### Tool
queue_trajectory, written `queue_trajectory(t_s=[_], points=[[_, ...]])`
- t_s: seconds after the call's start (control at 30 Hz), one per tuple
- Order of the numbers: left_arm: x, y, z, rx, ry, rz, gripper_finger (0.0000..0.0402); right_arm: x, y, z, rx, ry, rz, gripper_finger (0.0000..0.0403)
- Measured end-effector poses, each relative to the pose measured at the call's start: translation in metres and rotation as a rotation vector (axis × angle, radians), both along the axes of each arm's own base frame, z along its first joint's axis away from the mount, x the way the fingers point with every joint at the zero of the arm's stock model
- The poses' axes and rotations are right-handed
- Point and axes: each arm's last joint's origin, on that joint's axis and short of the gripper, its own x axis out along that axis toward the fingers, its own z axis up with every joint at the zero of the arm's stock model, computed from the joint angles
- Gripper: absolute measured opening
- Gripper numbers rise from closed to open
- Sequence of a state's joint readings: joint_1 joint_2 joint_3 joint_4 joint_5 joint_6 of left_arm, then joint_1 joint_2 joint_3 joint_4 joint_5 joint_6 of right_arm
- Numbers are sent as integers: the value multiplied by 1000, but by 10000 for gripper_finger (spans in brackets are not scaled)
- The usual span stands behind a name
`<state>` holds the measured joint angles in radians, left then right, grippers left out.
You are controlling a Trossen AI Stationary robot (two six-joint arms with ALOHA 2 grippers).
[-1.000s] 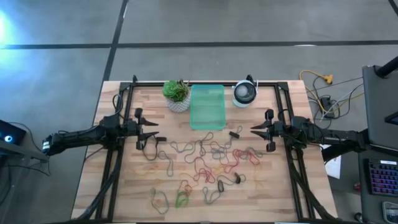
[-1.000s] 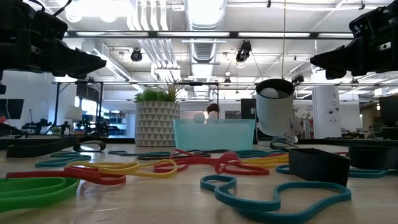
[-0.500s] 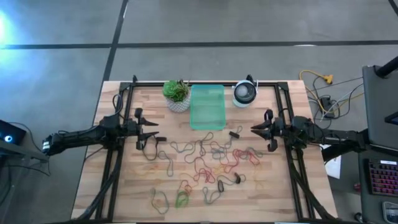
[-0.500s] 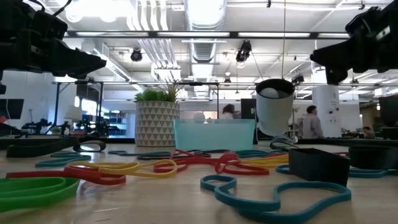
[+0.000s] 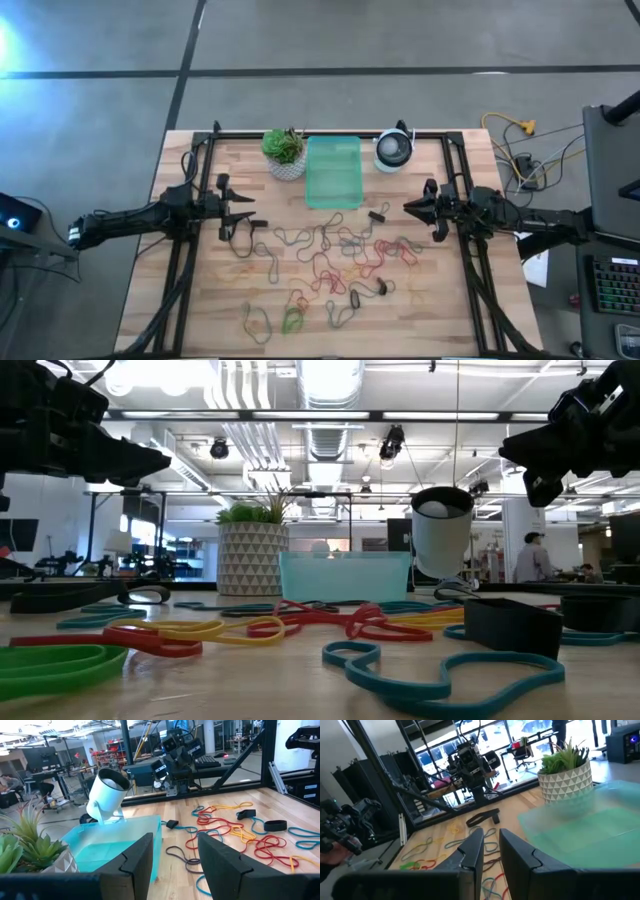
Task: Pick and place rubber bands into bin
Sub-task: Put the black rubber band into the green bin
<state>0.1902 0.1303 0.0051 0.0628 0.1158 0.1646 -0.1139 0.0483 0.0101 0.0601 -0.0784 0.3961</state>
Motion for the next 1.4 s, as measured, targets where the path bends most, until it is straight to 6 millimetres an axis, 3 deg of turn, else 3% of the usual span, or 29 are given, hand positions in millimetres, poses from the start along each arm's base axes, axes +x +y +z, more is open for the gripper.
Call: queue_trajectory(t_s=[0.47, 0.67, 0.97, 1.2, 1.3, 1.4], points=[[0, 0, 1, 3, -14, 0, 141, 0, 0, 0, -271, 13, -5, 57], [0, 0, 3, 5, -27, 0, 141, 0, 0, -4, -187, 52, 2, 57], [-1, -1, 24, 33, -243, -10, 141, 5, 0, -12, -129, 137, 15, 57], [-7, -1, 41, -427, -452, -85, 141, 9, -1, -14, -171, 171, 20, 57], [-10, -2, 48, -438, -530, -111, 141, 9, -1, -16, -145, 184, 18, 57], [-11, -2, 52, -337, -570, -96, 141, 10, -1, -16, -150, 191, 17, 57]])
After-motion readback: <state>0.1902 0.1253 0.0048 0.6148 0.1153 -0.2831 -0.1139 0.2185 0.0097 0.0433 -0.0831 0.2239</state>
